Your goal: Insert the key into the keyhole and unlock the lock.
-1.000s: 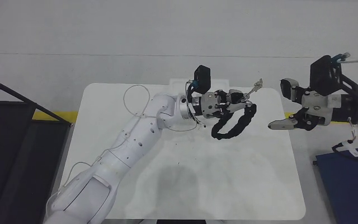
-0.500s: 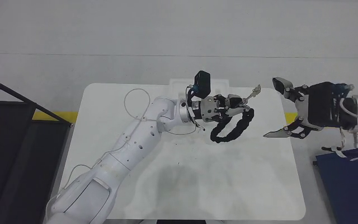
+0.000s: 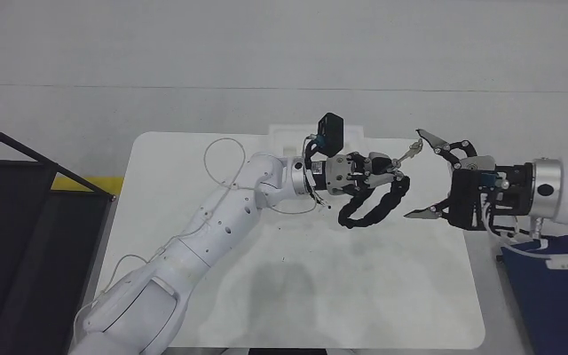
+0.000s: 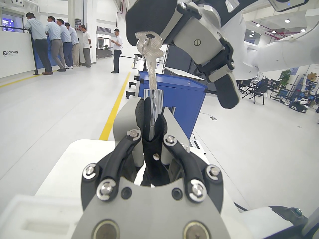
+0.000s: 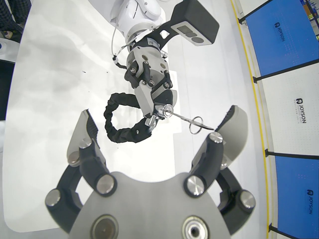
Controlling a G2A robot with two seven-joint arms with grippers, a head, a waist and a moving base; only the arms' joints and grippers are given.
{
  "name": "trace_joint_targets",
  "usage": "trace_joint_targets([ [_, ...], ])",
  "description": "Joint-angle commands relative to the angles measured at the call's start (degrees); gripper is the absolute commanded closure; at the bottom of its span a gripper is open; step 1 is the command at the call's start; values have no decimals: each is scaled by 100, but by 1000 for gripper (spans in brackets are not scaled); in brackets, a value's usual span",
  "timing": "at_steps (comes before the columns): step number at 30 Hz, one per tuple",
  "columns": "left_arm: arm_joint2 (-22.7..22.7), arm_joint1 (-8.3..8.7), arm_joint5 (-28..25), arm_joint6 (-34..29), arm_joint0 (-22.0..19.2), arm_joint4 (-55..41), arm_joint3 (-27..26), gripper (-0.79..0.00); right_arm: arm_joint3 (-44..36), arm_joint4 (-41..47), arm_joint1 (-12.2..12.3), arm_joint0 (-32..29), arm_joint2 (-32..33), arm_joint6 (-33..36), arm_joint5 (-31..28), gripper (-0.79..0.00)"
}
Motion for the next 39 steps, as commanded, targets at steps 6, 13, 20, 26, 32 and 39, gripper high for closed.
trace_joint_targets([
  [6,14,11,0,10,1,24,10,0,-169,-398,109,21,-204,-278,0,-785],
  [13,99,45,0,-63,-17,96,-36,0,-139,-450,247,129,-408,-367,0,-785],
  [20,197,96,0,-39,17,27,-70,0,-71,-640,354,396,-481,-317,0,-785],
  [26,192,135,0,-54,3,-31,-76,0,-126,-827,408,571,-769,-462,0,-785],
  [32,205,162,0,-90,-25,-45,-73,0,-181,-963,464,767,-1090,-598,0,-785],
  [39,237,186,0,-83,-46,-76,-77,0,-184,-977,554,955,-1458,-613,0,-785],
])
